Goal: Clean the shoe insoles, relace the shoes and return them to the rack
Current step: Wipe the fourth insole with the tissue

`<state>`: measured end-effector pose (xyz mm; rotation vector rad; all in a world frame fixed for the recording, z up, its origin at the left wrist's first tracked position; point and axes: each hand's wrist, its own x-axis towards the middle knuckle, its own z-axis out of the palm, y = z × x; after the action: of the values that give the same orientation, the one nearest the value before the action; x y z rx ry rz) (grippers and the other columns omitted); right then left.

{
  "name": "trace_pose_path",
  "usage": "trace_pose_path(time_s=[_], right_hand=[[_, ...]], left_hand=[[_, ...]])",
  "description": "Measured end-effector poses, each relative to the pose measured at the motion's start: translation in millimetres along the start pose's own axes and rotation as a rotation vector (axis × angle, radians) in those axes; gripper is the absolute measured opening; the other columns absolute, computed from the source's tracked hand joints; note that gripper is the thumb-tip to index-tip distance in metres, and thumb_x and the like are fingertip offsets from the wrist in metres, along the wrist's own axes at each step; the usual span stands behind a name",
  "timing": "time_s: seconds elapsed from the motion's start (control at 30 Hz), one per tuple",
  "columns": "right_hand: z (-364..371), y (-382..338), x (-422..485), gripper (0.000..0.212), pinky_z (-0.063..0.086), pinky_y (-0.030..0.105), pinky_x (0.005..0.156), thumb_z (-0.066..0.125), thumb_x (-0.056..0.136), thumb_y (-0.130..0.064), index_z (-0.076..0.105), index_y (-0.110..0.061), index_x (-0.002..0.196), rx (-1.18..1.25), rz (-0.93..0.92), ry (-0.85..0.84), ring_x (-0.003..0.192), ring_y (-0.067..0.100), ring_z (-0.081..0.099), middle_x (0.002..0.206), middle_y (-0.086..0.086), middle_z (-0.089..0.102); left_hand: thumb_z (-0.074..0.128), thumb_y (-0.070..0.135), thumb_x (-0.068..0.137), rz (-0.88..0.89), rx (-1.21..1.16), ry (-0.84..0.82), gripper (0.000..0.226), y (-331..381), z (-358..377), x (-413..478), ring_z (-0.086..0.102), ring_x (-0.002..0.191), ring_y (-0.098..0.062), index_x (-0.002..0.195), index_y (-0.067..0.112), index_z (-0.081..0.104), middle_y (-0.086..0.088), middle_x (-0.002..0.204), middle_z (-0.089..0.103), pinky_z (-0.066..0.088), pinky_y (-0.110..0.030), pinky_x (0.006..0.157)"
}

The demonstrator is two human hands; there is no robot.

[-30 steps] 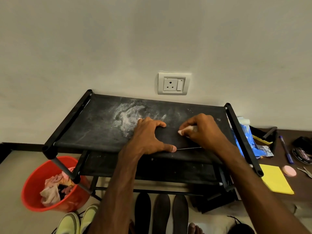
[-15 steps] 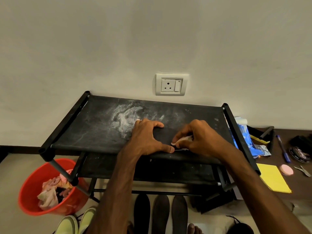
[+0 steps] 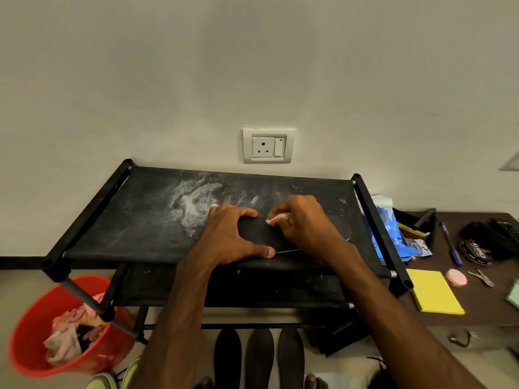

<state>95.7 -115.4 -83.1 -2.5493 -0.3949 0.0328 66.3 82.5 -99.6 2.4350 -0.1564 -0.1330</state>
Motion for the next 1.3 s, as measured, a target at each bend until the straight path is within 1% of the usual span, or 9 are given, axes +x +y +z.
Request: trace_pose_path(time_s=[0.13,0.27,0.43,0.53,0.6,0.8,1.0,1.17,1.3], right_hand=[[-14.5,-11.7,-18.6,0.012,0.060,0.024,0.075,0.080,0.085,-0.015,0.083,-0.025,0.092,0.050,-0.132,-0.182,0.079,0.002,0.071,0.086,-0.008,0.078],[-29.5,-13.9,-21.2,0.009,0.056,0.016,0.072,0.082,0.084,-0.020,0.083,-0.027,0.089,0.042,-0.130,-0.287,0.080,-0.003,0.069,0.084,-0.012,0.077],[-7.1,-0.2,0.7,0.005,0.062,0.038,0.076,0.082,0.083,-0.033,0.081,-0.029,0.084,0.065,0.059,-0.076,0.075,0.008,0.070,0.079,-0.007,0.075],[2.7,-1.4,9.8,0.007,0.060,0.037,0.079,0.078,0.085,-0.031,0.081,-0.025,0.087,0.023,0.138,0.082,0.083,0.016,0.070,0.084,-0.003,0.075],[4.9,-4.2,11.4,0.006,0.059,0.036,0.080,0.075,0.089,-0.025,0.081,-0.023,0.091,0.014,0.139,0.088,0.086,0.020,0.070,0.089,0.001,0.075],[-6.2,-13.2,-2.5,0.018,0.061,0.035,0.082,0.074,0.087,-0.009,0.083,-0.023,0.093,-0.042,-0.064,-0.117,0.084,0.011,0.072,0.091,-0.002,0.078],[-32.5,-18.4,-20.1,0.009,0.059,0.023,0.076,0.081,0.085,-0.018,0.082,-0.026,0.090,0.069,-0.118,-0.354,0.082,0.000,0.071,0.086,-0.011,0.077],[-10.8,-1.5,-0.2,0.006,0.061,0.040,0.076,0.080,0.085,-0.023,0.079,-0.029,0.085,0.012,0.043,-0.063,0.077,0.011,0.070,0.078,-0.006,0.074],[4.0,-7.8,9.0,0.016,0.057,0.036,0.080,0.068,0.090,-0.014,0.078,-0.024,0.097,-0.082,0.108,0.073,0.092,0.025,0.069,0.097,0.005,0.075]], left_hand=[[0.092,0.062,0.051,0.002,0.005,-0.005,0.096,1.3,-0.9,0.4,0.033,0.130,-0.018,0.137,0.035,0.057,0.005,0.128,0.048,0.033,-0.032,0.100],[0.092,0.062,0.052,0.010,0.012,-0.005,0.097,2.8,-1.1,-1.0,0.032,0.130,-0.018,0.138,0.035,0.056,0.004,0.130,0.047,0.034,-0.034,0.103],[0.090,0.064,0.054,0.005,0.018,-0.010,0.095,1.8,-1.0,-0.3,0.031,0.132,-0.020,0.138,0.036,0.056,0.003,0.129,0.047,0.033,-0.039,0.111],[0.089,0.065,0.055,0.004,0.021,-0.012,0.094,0.1,-0.4,-0.1,0.032,0.133,-0.021,0.138,0.036,0.056,0.004,0.130,0.047,0.032,-0.041,0.115],[0.090,0.066,0.054,0.006,0.020,-0.006,0.095,-0.6,0.0,0.5,0.032,0.133,-0.021,0.138,0.037,0.057,0.004,0.129,0.047,0.032,-0.040,0.113],[0.090,0.067,0.051,-0.002,0.015,-0.008,0.098,-1.0,-0.2,2.5,0.034,0.131,-0.020,0.137,0.037,0.057,0.004,0.130,0.048,0.035,-0.040,0.111],[0.091,0.065,0.052,0.020,0.020,-0.009,0.100,-0.8,0.4,0.4,0.031,0.131,-0.017,0.140,0.035,0.055,0.005,0.133,0.046,0.033,-0.033,0.105],[0.089,0.065,0.055,0.018,0.024,-0.013,0.098,-1.4,1.1,1.0,0.031,0.132,-0.018,0.141,0.036,0.054,0.004,0.131,0.045,0.031,-0.037,0.111],[0.089,0.066,0.055,0.022,0.034,-0.006,0.097,-2.1,1.9,0.3,0.032,0.132,-0.019,0.140,0.035,0.054,0.004,0.132,0.046,0.032,-0.037,0.112]])
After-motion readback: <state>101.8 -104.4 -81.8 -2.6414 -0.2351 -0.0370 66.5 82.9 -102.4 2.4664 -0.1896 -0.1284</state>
